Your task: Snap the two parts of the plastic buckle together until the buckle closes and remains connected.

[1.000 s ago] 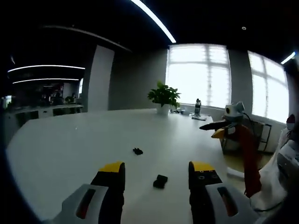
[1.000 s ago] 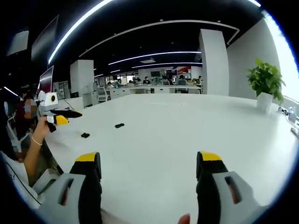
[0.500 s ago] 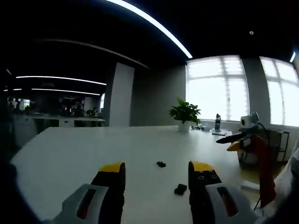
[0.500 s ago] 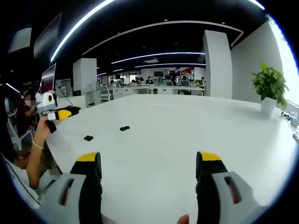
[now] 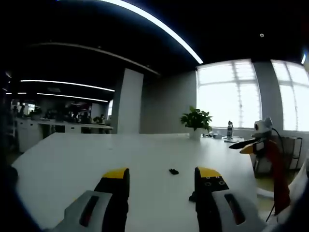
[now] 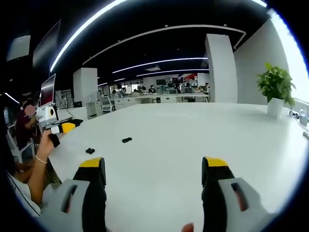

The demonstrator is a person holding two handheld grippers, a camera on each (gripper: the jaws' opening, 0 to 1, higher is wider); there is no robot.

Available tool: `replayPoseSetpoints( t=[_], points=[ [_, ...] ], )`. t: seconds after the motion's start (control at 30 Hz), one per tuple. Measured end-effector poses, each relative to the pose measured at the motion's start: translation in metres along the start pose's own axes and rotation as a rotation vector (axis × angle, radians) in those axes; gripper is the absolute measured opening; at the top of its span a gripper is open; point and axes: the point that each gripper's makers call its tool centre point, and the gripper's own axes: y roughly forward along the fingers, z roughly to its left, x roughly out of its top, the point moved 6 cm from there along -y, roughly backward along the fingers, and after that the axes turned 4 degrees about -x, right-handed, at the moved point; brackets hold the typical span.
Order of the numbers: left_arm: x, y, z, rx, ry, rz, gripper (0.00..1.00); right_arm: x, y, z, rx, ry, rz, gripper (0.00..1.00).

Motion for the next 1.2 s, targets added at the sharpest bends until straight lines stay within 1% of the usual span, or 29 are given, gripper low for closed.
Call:
replayPoseSetpoints(
  t=[0.07,0.2,0.3,0.43,0.53,0.67,0.7,0.77,0.83,0.93,1.03,1.2],
  points=[
    [0.001,-0.001,0.001,0.013,0.011,-0.003,0.55,0.000,0.000,-0.001,-0.006,0.007,-0.005,0.83],
    [-0.003,-0.003,0.004,0.080,0.053,0.032,0.55,0.003,0.003,-0.002,-0.008,0.020,-0.033,0.82],
    [-0.002,-0.004,0.001,0.098,0.081,0.029,0.54,0.007,0.010,-0.002,0.007,0.024,-0.046,0.82],
    [-0.002,-0.006,0.001,0.098,0.079,0.016,0.53,0.010,0.020,-0.001,0.050,0.028,-0.055,0.82],
    [-0.004,-0.007,0.001,0.101,0.072,0.026,0.54,0.013,0.027,-0.001,0.057,0.020,-0.064,0.82],
    [-0.005,-0.010,0.002,0.100,0.068,0.019,0.53,0.022,0.037,-0.003,0.021,0.022,-0.111,0.82],
    [-0.004,-0.012,0.003,0.099,0.063,0.014,0.53,0.025,0.039,-0.004,0.010,0.017,-0.116,0.82],
    [-0.004,-0.013,0.005,0.098,0.046,0.007,0.54,0.029,0.044,-0.009,-0.041,-0.016,-0.109,0.82],
    [-0.004,-0.016,0.007,0.100,0.033,-0.003,0.54,0.033,0.049,-0.012,-0.055,-0.016,-0.104,0.82],
    [-0.002,-0.018,0.009,0.102,0.030,-0.022,0.54,0.037,0.053,-0.015,-0.063,-0.009,-0.117,0.82],
    [-0.002,-0.018,0.011,0.107,0.022,-0.017,0.54,0.042,0.057,-0.016,-0.066,-0.009,-0.123,0.82],
    [-0.003,-0.020,0.013,0.118,0.013,-0.014,0.55,0.055,0.066,-0.013,-0.030,0.013,-0.155,0.82]
  ],
)
